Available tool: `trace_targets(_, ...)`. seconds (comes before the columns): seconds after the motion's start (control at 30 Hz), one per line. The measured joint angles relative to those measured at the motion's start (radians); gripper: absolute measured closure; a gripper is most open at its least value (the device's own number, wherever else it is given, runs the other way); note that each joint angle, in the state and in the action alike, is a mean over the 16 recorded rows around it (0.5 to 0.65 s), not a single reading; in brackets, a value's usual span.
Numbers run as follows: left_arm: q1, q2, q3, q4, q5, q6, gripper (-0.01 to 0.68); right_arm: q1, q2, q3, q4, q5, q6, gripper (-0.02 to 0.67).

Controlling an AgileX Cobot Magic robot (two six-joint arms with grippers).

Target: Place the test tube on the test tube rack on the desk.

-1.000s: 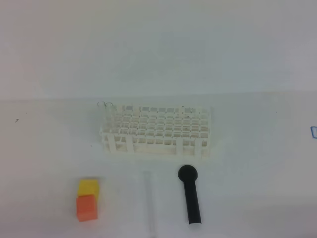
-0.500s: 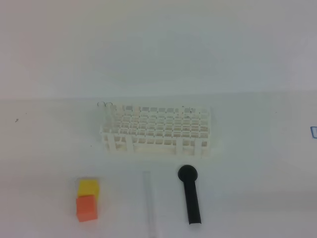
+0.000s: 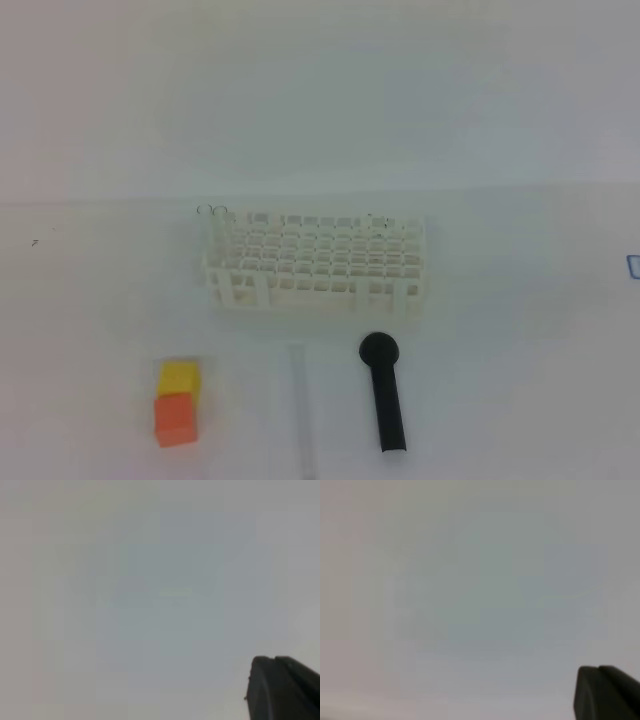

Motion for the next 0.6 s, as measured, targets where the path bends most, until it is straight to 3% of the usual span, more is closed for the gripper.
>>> trace_targets(0.17,-0.003,0.231,-0.100,0.033,0.251,0.016,0.674,0.017,0.133,-0.168,0.024,0.174,-0.140,0.650)
trace_targets(0.37,-0.037,0.566,-0.208,0.070,0.523,-0.073,0.674,0.092,0.247,-0.242,0.065,0.238,-0.270,0.650)
trace_targets(0.6,-0.195,0.937,-0.296,0.160,0.599,-0.400,0.674,0.238,0.336,-0.249,0.070,0.276,-0.421,0.650)
